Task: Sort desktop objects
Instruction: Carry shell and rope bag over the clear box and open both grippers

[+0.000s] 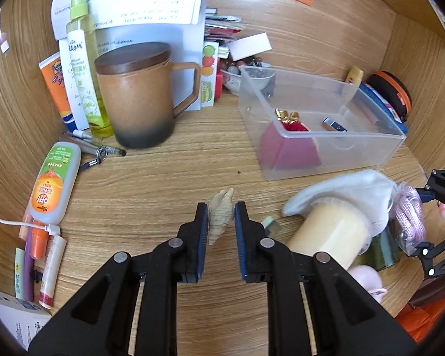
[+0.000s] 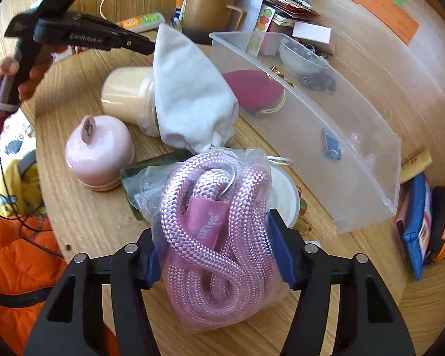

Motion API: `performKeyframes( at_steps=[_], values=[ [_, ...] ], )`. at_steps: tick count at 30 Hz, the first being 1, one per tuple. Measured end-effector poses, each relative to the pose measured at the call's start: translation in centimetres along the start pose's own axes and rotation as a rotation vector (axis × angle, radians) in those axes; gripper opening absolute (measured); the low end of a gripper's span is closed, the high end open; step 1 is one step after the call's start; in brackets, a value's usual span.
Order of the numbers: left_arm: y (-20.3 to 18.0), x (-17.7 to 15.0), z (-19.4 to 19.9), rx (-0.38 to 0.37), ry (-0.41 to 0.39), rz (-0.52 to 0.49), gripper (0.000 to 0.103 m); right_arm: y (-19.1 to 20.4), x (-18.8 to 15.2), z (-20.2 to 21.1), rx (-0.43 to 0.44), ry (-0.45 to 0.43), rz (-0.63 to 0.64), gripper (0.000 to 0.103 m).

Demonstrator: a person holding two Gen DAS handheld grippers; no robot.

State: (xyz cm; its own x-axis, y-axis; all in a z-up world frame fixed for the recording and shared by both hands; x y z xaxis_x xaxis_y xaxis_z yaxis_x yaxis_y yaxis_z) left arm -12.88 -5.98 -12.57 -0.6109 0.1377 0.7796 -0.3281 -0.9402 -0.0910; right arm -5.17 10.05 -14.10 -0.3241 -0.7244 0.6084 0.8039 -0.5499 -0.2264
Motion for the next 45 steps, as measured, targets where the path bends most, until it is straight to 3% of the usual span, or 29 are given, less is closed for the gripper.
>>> performKeyframes(
  at_steps=[8, 24, 37, 45],
  values=[
    [-1.2, 1.6, 1.6, -0.026, -0.045, 0.004, 0.017, -1.2, 1.2, 2.9, -0.036, -0.055, -0.034, 0.055],
    [-4.1, 7.0, 4.0, -0.059, -0.155, -0.047, 0.017, -9.6, 6.9, 7.5, -0.211, -0.221, -0.118, 0.055],
    [-7.0, 11.6, 2.2, -0.124, -0.180, -0.091, 0.017, -14.5, 10.0, 3.2, -0.210, -0.212, -0.170, 0.055],
    [-8.1, 13.0, -1.4, -0.164, -0.135, -0.106, 0.017, -16.3, 10.9, -0.5, -0.169, -0.183, -0.205, 0.055]
  ],
)
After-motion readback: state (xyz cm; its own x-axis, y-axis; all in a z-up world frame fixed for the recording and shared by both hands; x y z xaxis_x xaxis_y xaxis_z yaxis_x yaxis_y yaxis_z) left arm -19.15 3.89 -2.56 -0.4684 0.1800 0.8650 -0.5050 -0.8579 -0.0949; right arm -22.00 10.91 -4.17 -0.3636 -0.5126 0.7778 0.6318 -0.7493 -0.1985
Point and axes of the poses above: each gripper's, at about its wrist camera, not at the fingertips, and z roughly against the way its jaws point, y to its left, x to its top, the point moved 10 cm from there along -z, roughly the way its jaws point, and after that the axes turned 10 degrees about -y, right-handed, at the moved point
